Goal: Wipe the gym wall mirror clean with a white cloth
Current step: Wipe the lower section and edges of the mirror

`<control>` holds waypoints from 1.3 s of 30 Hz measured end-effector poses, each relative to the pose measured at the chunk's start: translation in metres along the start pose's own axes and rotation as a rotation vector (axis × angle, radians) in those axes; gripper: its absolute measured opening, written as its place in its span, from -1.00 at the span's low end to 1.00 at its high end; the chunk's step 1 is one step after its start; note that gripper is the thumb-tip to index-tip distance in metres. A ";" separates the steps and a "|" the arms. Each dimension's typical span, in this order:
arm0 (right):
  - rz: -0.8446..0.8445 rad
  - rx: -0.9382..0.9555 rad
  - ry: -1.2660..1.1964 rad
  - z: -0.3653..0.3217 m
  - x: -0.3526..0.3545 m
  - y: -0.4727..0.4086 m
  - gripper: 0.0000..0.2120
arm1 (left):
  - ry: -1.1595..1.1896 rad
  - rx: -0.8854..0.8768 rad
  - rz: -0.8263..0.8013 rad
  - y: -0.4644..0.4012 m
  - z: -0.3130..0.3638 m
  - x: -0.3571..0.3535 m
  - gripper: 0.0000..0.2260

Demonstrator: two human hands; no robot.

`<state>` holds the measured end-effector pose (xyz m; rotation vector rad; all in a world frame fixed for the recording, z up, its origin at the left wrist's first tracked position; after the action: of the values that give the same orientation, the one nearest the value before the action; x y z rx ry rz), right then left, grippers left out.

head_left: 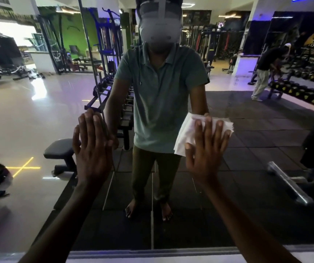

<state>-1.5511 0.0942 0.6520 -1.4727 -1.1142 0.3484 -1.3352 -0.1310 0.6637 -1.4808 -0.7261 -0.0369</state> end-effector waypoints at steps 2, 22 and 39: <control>0.015 -0.159 -0.049 -0.018 -0.002 -0.006 -0.28 | 0.010 0.021 0.007 -0.001 0.000 0.000 -0.35; -0.073 0.264 -0.001 -0.215 -0.027 -0.030 -0.32 | 0.139 -0.050 -0.092 0.002 -0.026 0.015 -0.45; -0.145 -0.069 -0.051 -0.139 -0.071 0.074 -0.19 | 0.166 -0.061 -0.101 0.047 -0.010 -0.019 -0.34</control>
<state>-1.4497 -0.0335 0.5960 -1.4404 -1.2776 0.2498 -1.3248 -0.1416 0.6140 -1.4780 -0.6690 -0.2587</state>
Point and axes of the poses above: each hand's wrist, its own y-axis away from the middle knuckle, its own x-axis out of the back of the hand, z = x × y, the point moved 10 cm from there along -y, towards the middle knuckle, and after that the axes turned 10 degrees about -x, right-handed, at the moved point
